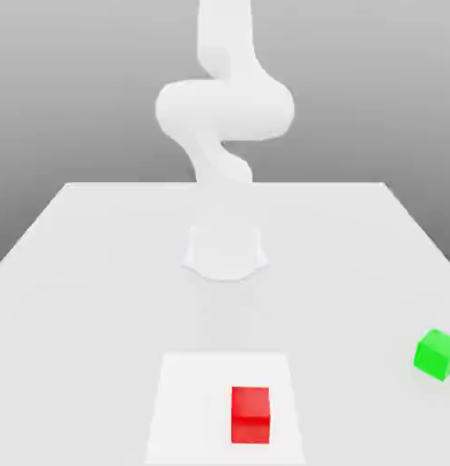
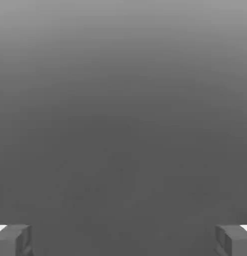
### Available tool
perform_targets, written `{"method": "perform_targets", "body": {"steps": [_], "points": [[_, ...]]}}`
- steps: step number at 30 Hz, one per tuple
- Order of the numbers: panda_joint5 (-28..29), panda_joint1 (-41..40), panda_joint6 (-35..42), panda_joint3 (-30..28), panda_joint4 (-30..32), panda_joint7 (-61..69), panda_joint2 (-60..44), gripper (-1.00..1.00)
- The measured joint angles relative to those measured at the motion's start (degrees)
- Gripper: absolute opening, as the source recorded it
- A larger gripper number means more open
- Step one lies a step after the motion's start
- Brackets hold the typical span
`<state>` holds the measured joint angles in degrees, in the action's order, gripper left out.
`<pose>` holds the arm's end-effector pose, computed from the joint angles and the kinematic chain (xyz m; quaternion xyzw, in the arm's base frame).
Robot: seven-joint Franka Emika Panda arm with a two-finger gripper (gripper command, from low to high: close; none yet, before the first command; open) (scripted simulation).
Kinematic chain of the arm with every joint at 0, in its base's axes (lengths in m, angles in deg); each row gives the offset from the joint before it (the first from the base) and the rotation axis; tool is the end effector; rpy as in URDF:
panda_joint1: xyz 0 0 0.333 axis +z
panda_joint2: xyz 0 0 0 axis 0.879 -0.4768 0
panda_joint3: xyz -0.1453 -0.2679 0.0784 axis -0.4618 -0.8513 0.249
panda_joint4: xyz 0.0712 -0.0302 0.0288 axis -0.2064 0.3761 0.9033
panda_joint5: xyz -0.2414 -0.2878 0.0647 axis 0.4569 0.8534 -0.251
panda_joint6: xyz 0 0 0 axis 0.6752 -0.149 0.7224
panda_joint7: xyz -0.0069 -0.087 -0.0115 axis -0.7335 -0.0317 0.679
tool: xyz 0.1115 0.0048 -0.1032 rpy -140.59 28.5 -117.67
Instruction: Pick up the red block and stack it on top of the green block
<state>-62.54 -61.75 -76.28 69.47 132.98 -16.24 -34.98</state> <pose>0.4001 0.0036 0.6347 -0.8610 0.3656 -0.3265 0.1354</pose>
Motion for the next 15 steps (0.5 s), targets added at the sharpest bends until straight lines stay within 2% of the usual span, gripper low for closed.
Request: {"method": "perform_targets", "body": {"steps": [15], "points": [[1.7, -0.5, -14.0, 2.7, 9.2, -4.2, -31.5, 0.0]]}}
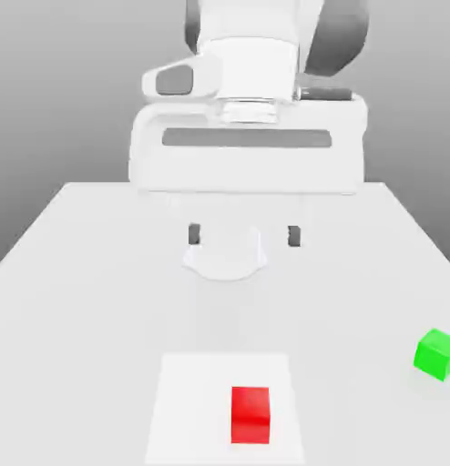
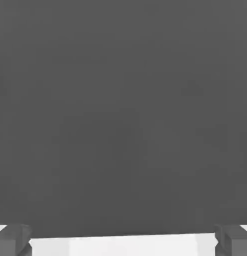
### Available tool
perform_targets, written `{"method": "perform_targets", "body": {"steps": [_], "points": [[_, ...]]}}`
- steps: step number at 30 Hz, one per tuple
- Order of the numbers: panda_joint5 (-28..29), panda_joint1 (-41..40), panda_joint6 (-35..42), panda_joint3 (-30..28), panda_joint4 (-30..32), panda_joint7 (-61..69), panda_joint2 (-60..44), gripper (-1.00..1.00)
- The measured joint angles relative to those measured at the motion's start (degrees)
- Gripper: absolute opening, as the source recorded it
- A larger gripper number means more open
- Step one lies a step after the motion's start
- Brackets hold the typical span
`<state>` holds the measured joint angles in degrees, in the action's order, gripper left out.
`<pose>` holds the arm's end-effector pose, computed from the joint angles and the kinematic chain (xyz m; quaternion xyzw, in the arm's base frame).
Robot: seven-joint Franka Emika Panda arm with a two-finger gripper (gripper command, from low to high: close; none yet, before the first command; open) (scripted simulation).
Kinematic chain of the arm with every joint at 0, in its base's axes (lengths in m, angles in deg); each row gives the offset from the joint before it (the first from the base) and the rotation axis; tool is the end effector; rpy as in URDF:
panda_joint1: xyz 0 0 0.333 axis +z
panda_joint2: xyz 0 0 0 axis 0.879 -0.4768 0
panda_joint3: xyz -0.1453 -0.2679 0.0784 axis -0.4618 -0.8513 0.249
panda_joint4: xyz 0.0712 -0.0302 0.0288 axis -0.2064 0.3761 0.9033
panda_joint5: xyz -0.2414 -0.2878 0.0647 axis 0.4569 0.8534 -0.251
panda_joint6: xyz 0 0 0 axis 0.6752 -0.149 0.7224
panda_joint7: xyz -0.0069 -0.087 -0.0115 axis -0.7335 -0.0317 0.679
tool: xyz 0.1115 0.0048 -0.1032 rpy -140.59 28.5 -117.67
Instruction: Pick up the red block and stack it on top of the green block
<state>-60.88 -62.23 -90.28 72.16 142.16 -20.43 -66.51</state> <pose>0.4822 0.0214 0.3361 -0.9109 0.3922 -0.1208 0.0438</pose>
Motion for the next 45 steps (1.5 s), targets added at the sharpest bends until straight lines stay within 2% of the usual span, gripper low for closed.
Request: {"method": "perform_targets", "body": {"steps": [8, 13, 14, 21, 27, 38, 40, 43, 44, 45], "points": [[-0.3, 0.7, -7.6, 0.6, 4.6, -1.3, -16.6, 0.0], [0.9, 1.8, -15.9, -0.7, 3.6, -2.3, -26.9, 0.0], [1.1, 2.0, -17.0, -0.9, 3.4, -2.5, -28.2, -1.0], [1.2, 1.9, -16.9, -0.9, 3.4, -2.6, -28.2, -1.0], [-0.5, 2.2, -8.1, 0.9, 4.9, -1.8, -18.0, -1.0], [1.4, 23.0, -1.9, 17.8, 2.8, -12.5, -14.1, -1.0], [3.2, 24.9, -3.1, 18.4, 2.4, -14.7, -15.8, -1.0], [8.1, 26.9, -7.8, 16.0, 2.0, -18.5, -21.4, -1.0], [9.7, 27.8, -9.5, 14.8, 1.9, -19.7, -23.3, 1.0], [9.7, 27.8, -9.5, 14.8, 1.9, -19.7, -23.3, 1.0]]}}
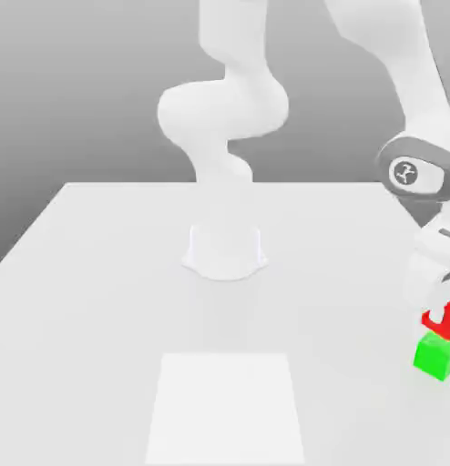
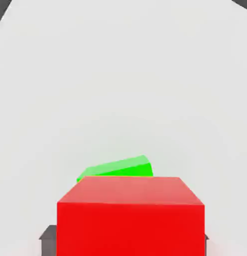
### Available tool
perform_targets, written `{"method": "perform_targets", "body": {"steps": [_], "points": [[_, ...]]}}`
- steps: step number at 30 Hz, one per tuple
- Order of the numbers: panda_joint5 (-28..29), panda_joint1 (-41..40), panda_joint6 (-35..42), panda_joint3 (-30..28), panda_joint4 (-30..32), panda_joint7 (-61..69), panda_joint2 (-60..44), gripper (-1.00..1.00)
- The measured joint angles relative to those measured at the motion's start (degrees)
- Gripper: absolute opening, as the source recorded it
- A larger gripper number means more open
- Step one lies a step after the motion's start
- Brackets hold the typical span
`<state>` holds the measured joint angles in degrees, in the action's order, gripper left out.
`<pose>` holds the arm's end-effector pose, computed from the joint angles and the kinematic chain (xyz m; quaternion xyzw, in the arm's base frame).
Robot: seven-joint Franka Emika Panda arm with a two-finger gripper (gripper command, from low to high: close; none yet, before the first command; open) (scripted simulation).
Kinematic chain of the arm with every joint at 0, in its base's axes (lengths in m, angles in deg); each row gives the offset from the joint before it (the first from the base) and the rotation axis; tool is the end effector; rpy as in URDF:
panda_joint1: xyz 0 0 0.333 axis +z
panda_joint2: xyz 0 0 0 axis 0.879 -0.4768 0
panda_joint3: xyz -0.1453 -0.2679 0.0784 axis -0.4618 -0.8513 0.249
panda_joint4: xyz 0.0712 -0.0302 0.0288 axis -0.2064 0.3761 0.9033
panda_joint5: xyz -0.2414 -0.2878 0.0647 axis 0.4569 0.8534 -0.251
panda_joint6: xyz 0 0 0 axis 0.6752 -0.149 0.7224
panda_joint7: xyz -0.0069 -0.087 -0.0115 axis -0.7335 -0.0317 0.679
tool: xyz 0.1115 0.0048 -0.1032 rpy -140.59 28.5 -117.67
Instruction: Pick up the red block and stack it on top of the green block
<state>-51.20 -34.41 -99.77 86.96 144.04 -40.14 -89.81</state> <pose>0.3119 0.3346 0.1540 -0.9915 0.1304 -0.0005 0.0006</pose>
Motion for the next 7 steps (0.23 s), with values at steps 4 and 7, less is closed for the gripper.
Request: {"method": "perform_targets", "body": {"steps": [4, 7], "points": [[0.0, 0.0, 0.0, 0.0, 0.0, 0.0, 0.0, 1.0], [-0.8, -0.2, 0.8, 0.3, 0.1, 0.6, 0.9, 1.0]]}}
